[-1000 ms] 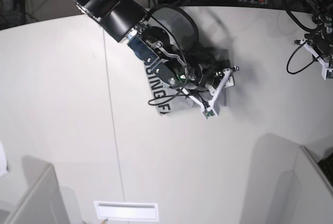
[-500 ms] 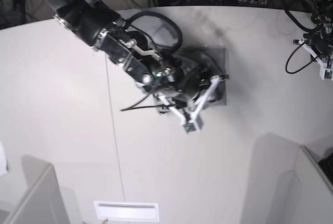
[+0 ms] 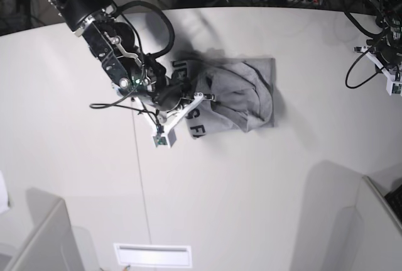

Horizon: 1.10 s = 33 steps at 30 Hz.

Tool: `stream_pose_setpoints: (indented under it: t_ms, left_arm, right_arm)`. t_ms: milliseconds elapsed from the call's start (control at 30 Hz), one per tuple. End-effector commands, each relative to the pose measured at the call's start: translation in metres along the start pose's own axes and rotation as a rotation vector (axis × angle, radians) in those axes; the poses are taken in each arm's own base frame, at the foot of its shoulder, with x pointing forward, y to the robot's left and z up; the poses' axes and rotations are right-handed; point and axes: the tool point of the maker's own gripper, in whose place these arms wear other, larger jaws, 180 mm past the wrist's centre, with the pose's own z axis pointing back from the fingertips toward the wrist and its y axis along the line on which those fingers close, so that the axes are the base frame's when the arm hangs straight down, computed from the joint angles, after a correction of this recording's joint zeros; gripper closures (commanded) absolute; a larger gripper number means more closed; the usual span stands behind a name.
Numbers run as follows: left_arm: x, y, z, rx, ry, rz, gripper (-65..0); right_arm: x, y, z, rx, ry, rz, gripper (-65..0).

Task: Fold the T-shirt properly
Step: 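Fold the lifted edge over the bundle with the right gripper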

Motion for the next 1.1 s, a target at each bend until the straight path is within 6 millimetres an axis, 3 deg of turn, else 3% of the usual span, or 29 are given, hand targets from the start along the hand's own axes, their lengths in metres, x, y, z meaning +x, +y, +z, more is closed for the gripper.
stream_pose_setpoints:
  t_ms: [0,267,400,567,700,800,900,1000,1067]
  left_arm:
    - [0.009,0.007,0.005,0.018,-0.03,-0.017,0.0]
    - [0.009,0.007,0.005,0.018,-0.03,-0.017,0.0]
    - [0.012,0.008,0.005,0.019,-0.036,-0.017,0.0]
    - [0.014,0.009,0.005,0.022,-0.041,-0.018,0.0]
    - [0.013,0.01,0.005,0.023,-0.038,-0.017,0.0]
    - [0.013,0.012,0.005,0.026,-0.035,-0.02,0.0]
    - [0.012,0.015,0.005,0.03,-0.029,-0.025,0.0]
    - [0.01,0.022,0.007,0.05,-0.026,-0.021,0.0]
    - [0.008,0.033,0.011,0.073,-0.032,0.01,0.0]
  right_arm:
    - [0.008,0.012,0.004,0.037,-0.023,0.015,0.0]
    - [-0.02,0.034,-0.004,0.071,0.045,0.078,0.0]
    - [-0.039,0.068,-0.004,0.141,0.085,0.122,0.0]
    - [-0.068,0.128,-0.004,0.25,0.143,0.191,0.0]
    - [-0.062,0.142,-0.001,0.258,0.105,0.312,0.0]
    - [-0.04,0.148,0.008,0.269,0.038,0.338,0.0]
    - [-0.022,0.135,0.008,0.236,0.037,0.315,0.0]
    - [-0.022,0.138,0.011,0.246,0.059,0.305,0.0]
    - [-0.035,0.147,0.013,0.268,0.091,0.339,0.0]
